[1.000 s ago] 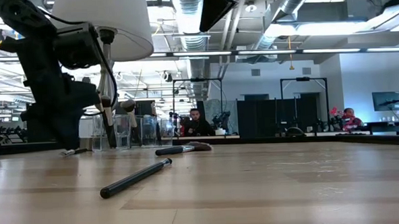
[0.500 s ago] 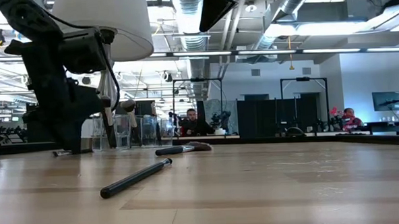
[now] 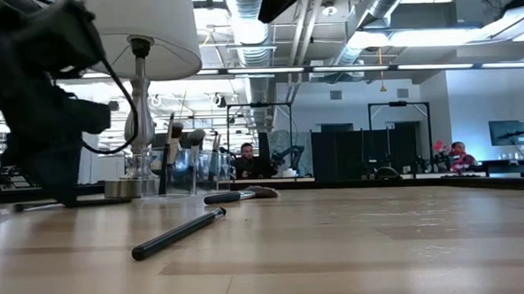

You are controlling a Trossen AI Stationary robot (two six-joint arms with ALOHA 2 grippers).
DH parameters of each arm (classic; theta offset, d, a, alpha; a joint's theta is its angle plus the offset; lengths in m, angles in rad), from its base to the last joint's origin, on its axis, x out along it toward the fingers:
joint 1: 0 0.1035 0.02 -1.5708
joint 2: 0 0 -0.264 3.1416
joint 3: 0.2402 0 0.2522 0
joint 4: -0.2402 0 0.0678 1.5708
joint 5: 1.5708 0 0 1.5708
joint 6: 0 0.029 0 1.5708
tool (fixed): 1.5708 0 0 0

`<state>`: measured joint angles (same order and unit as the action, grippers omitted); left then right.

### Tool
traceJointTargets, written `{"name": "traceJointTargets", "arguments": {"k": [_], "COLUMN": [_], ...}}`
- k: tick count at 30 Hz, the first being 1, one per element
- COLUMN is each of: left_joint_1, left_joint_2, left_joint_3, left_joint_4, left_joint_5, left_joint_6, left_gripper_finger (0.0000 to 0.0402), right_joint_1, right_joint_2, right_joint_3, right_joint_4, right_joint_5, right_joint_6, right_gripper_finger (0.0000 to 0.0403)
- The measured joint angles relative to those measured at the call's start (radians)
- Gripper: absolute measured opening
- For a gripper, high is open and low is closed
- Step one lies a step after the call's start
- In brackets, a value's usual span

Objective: Put items in baskets/containers
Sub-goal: Put the black eyeshadow brush in the transparent organizer

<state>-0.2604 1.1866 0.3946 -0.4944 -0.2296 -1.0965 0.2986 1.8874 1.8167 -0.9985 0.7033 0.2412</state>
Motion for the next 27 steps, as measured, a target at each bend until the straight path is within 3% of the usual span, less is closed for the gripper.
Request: {"name": "traceJointTargets", "arguments": {"k": [6,11,15,17,20,27], "left_joint_1": [-0.128,-0.216,-0.272,-0.286,-0.291,-0.284], "left_joint_2": [0.0,0.001,0.01,0.024,0.051,0.087], "left_joint_3": [0.0,-0.003,-0.003,-0.003,-0.002,-0.001], "left_joint_4": [0.012,0.11,0.232,0.255,0.275,0.327], "left_joint_5": [0.004,0.074,0.098,0.08,0.074,0.053], "left_joint_6": [-0.069,-0.052,0.045,0.08,0.096,0.153], "left_gripper_finger": [0.0015,0.002,0.0017,0.0017,0.0019,0.002], "right_joint_1": [0.003,-0.01,-0.015,-0.02,-0.027,-0.063], "right_joint_2": [0.0,0.003,0.007,0.032,0.084,0.236], "right_joint_3": [-0.149,-0.36,-0.517,-0.577,-0.609,-0.53], "right_joint_4": [0.186,0.592,1.059,1.27,1.458,1.422], "right_joint_5": [-0.031,-0.349,-0.58,-0.643,-0.65,-0.718], "right_joint_6": [-0.004,-0.135,-0.35,-0.409,-0.4,-0.339], "right_gripper_finger": [0.0047,0.0045,0.0037,0.0034,0.0031,0.0057]}}
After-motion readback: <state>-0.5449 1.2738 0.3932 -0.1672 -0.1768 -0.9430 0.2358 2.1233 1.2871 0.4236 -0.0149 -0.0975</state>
